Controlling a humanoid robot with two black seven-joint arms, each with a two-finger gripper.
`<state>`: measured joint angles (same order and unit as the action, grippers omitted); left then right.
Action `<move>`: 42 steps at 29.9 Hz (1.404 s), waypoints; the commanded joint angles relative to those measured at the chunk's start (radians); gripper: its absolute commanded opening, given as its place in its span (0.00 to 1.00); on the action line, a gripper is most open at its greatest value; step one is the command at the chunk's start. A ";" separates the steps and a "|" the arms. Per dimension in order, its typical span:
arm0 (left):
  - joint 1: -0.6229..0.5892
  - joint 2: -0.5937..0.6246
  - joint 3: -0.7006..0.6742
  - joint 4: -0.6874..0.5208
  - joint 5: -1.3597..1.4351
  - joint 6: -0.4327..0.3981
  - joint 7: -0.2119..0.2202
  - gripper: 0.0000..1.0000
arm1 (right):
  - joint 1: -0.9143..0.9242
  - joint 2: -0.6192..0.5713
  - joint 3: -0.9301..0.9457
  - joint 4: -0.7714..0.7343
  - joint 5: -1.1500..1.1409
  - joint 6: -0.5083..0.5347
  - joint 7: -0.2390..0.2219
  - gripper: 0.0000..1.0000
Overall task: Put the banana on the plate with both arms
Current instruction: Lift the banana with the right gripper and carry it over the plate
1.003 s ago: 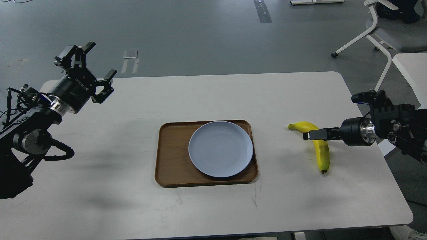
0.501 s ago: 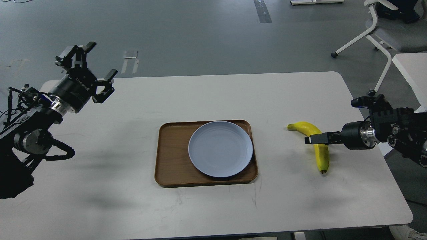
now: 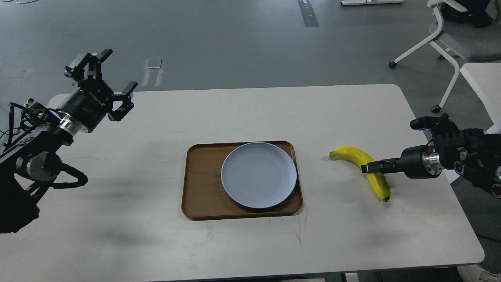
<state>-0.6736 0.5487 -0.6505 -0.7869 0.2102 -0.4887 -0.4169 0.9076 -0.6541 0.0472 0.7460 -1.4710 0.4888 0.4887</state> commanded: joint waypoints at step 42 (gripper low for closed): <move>0.002 -0.023 -0.001 0.000 0.000 0.000 0.001 0.98 | 0.251 0.421 -0.124 0.023 0.012 0.000 0.000 0.14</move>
<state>-0.6718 0.5250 -0.6520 -0.7869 0.2101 -0.4887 -0.4157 1.1637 -0.2579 -0.0740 0.8007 -1.4597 0.4888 0.4886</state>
